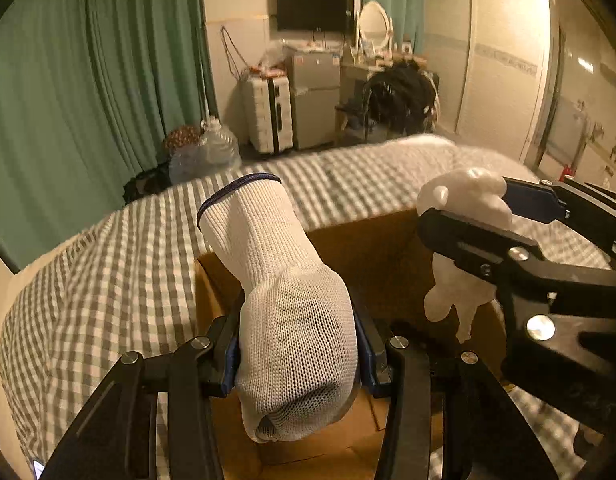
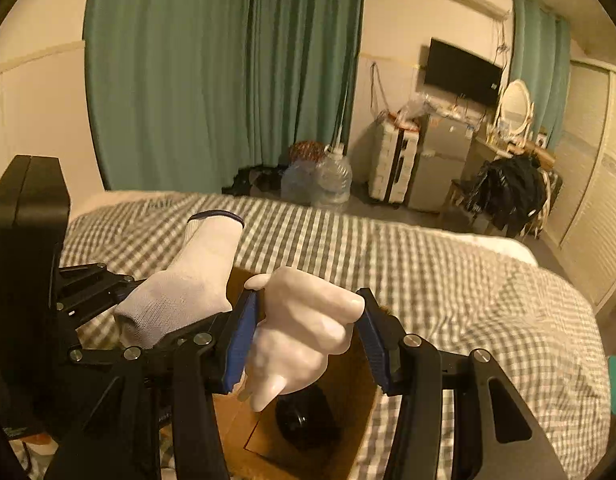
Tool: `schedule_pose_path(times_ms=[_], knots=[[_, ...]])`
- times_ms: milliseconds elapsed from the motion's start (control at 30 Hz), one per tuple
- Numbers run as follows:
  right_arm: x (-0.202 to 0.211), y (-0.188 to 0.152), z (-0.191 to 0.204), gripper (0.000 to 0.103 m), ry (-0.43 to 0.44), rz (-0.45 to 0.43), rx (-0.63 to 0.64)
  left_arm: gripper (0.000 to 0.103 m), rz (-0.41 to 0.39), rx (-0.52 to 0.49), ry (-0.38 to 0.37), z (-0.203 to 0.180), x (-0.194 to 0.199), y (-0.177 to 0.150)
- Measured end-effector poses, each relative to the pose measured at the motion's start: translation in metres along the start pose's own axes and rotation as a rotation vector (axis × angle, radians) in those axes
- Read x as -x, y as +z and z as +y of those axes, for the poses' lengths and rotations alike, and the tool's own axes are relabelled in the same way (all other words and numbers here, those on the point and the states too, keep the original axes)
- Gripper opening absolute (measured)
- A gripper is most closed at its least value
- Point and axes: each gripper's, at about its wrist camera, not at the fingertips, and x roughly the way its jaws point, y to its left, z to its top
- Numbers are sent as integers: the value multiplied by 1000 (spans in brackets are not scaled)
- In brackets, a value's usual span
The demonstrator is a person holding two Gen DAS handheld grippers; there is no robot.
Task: Organize objects
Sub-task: 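Lower the sock and bear figurine into the box and open both grippers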
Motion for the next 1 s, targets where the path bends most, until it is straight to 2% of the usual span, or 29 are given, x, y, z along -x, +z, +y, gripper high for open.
schedule_pose_path(times_ms=[100,267,467,567,633,700,733,900,1000], knots=[[-25,-17,-4,49,4,50,-8,46,45,-16,-6,-5,-20,-7],[-41,-42,-9,49,-7,103,-15,46,86,-35,-4,-11,-37,-17],[-49,-53,-17,49,13,122,-61,47,103,-51,-17,-13,-44,-24],[-48,-57,-21,49,25,116,-80,53,106,-62,-24,-13,-42,-26],[-47,-56,-22,50,17,110,-83,57,102,-64,-29,-13,-37,-26],[-41,-55,-24,61,-2,93,-92,77,78,-72,-21,-13,-28,-23],[-36,-54,-25,65,-5,79,-98,81,65,-73,-12,-12,-24,-21],[5,-45,-30,66,-13,10,-158,84,-1,-45,-7,-2,19,-16],[36,-37,-24,69,-39,-22,-150,87,-33,-13,-8,5,49,-15]])
